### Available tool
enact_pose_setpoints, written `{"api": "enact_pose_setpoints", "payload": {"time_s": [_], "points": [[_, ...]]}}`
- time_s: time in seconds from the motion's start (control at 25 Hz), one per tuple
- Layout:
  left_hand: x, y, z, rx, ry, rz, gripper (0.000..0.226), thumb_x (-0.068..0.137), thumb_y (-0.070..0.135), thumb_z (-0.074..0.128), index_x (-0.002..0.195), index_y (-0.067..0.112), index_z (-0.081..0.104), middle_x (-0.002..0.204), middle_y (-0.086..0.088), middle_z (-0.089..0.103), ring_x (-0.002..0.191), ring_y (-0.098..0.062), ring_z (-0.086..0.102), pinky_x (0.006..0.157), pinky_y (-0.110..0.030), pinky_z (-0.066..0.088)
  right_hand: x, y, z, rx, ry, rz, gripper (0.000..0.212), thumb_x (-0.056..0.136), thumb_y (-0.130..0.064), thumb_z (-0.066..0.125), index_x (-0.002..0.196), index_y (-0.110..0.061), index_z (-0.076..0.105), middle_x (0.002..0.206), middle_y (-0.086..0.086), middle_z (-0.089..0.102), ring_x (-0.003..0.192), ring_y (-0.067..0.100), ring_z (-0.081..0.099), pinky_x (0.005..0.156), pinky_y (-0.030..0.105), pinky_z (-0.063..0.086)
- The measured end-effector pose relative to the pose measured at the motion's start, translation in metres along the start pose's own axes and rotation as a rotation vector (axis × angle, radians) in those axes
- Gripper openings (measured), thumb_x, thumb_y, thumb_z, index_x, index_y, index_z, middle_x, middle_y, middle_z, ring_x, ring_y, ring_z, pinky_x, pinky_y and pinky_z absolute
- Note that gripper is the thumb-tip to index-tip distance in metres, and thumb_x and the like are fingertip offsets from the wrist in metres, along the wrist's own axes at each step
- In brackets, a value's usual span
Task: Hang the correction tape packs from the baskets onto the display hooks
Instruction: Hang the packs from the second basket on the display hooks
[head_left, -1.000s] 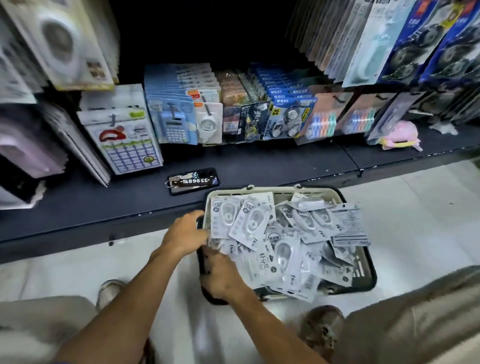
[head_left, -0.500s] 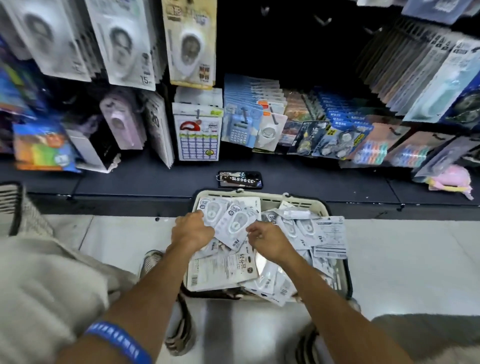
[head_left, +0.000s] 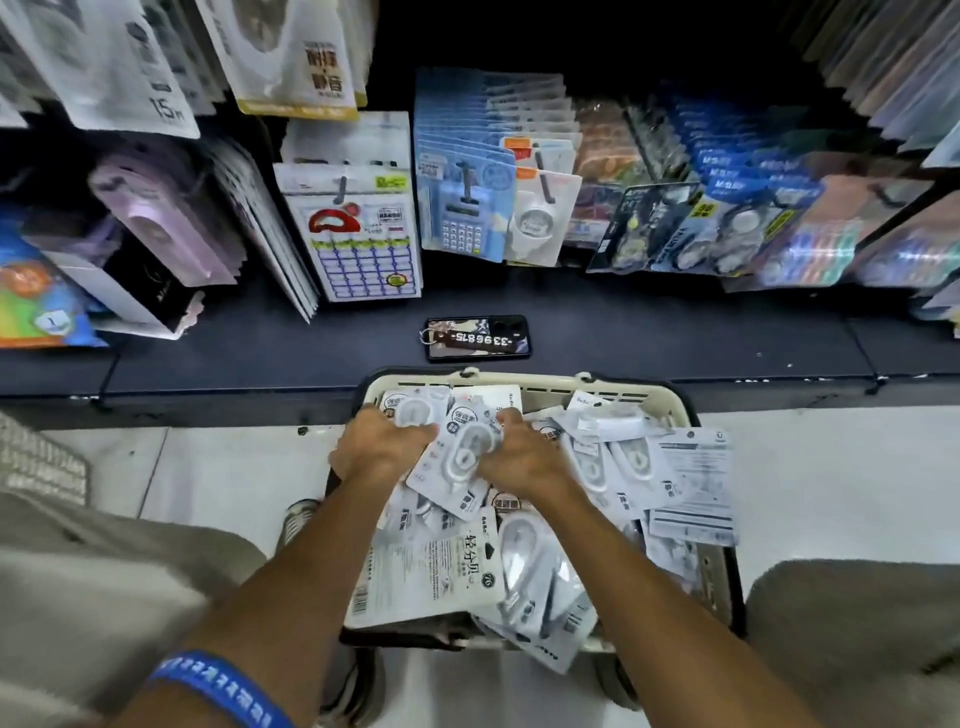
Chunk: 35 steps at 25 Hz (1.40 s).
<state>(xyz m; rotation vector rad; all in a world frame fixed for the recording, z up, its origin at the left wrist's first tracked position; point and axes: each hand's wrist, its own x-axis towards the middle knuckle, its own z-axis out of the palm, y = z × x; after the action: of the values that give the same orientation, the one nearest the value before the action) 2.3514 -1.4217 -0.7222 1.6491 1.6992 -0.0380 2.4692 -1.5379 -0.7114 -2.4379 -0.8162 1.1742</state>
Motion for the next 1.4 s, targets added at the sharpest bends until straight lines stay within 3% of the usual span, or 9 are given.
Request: {"api": "enact_pose_setpoints", "payload": {"time_s": [0.16,0.28,0.44,0.6,0.72,0.84,1.12,1.32,1.4], "points": [[0.007,0.000,-0.005,-0.297,-0.154,-0.015,0.051,0.072,0.032,0.092,0.105,0.019,0.056,0.124,-0.008,0.068,0.107,-0.028,0.064,0.101,-0.043,0.052,0.001,0.000,-0.004,0.593,0.130,0.087,0.033,0.084,-0.016,0.070,0.115,-0.023,0.063,0.089,-0.010,0.067,0.090,0.014,0.064,0.084,0.032,0.054],[0.006,-0.003,-0.009,-0.473,-0.230,-0.001,0.043,0.078,0.015,0.088,0.116,0.011,0.067,0.123,-0.007,0.072,0.113,-0.030,0.066,0.105,-0.045,0.050,-0.005,-0.010,0.010,0.830,0.034,-0.006,0.070,0.077,-0.005,0.079,0.134,-0.035,0.051,0.117,-0.007,0.065,0.101,0.010,0.064,0.083,0.027,0.053],[-0.015,-0.004,-0.029,-0.751,-0.192,0.075,0.028,0.082,0.003,0.082,0.106,0.014,0.074,0.099,-0.004,0.081,0.090,-0.020,0.075,0.066,-0.023,0.056,-0.020,-0.018,0.013,0.862,0.071,-0.148,0.111,0.074,-0.002,0.085,0.153,-0.050,0.023,0.140,-0.015,0.050,0.125,0.018,0.056,0.106,0.045,0.048],[-0.038,0.039,-0.083,-0.867,-0.118,0.293,0.024,0.083,0.002,0.081,0.104,0.014,0.076,0.093,-0.003,0.082,0.082,-0.016,0.077,0.061,-0.023,0.057,-0.029,-0.055,-0.063,0.923,0.193,-0.446,0.050,0.081,-0.015,0.084,0.125,-0.027,0.064,0.105,-0.001,0.078,0.095,0.023,0.075,0.073,0.033,0.062],[-0.051,0.082,-0.151,-0.841,-0.021,0.516,0.025,0.082,0.006,0.083,0.099,0.022,0.074,0.089,0.004,0.081,0.068,-0.003,0.074,0.051,-0.017,0.053,-0.053,-0.107,-0.135,0.830,0.291,-0.693,0.027,0.086,-0.052,0.073,0.111,-0.046,0.064,0.104,-0.010,0.076,0.083,0.010,0.074,0.056,0.027,0.058],[-0.067,0.121,-0.220,-0.824,0.058,0.708,0.029,0.082,0.016,0.084,0.101,0.033,0.070,0.093,0.016,0.079,0.077,0.000,0.075,0.054,-0.012,0.054,-0.070,-0.161,-0.187,0.753,0.348,-0.829,0.020,0.093,-0.052,0.064,0.111,-0.044,0.058,0.101,-0.010,0.074,0.074,0.016,0.073,0.041,0.029,0.050],[-0.072,0.154,-0.246,-0.980,0.113,0.742,0.033,0.079,0.016,0.085,0.107,0.026,0.072,0.099,0.007,0.081,0.090,-0.015,0.078,0.082,-0.038,0.061,-0.073,-0.185,-0.202,0.726,0.506,-0.799,0.024,0.094,-0.052,0.063,0.113,-0.037,0.064,0.105,-0.016,0.072,0.095,0.003,0.068,0.079,0.031,0.053],[-0.068,0.168,-0.247,-1.024,0.078,0.736,0.025,0.079,0.016,0.085,0.099,0.030,0.077,0.101,0.006,0.081,0.096,-0.017,0.077,0.096,-0.048,0.056,-0.065,-0.186,-0.203,0.778,0.593,-0.703,0.017,0.093,-0.051,0.065,0.099,-0.035,0.064,0.094,-0.011,0.071,0.085,0.011,0.068,0.072,0.033,0.054],[-0.068,0.170,-0.246,-1.042,0.053,0.752,0.025,0.078,0.015,0.084,0.089,0.037,0.079,0.098,0.006,0.081,0.091,-0.014,0.078,0.091,-0.043,0.057,-0.060,-0.190,-0.207,0.699,0.581,-0.623,0.027,0.092,-0.043,0.069,0.113,-0.034,0.057,0.104,-0.011,0.067,0.089,0.017,0.069,0.075,0.043,0.058]]}}
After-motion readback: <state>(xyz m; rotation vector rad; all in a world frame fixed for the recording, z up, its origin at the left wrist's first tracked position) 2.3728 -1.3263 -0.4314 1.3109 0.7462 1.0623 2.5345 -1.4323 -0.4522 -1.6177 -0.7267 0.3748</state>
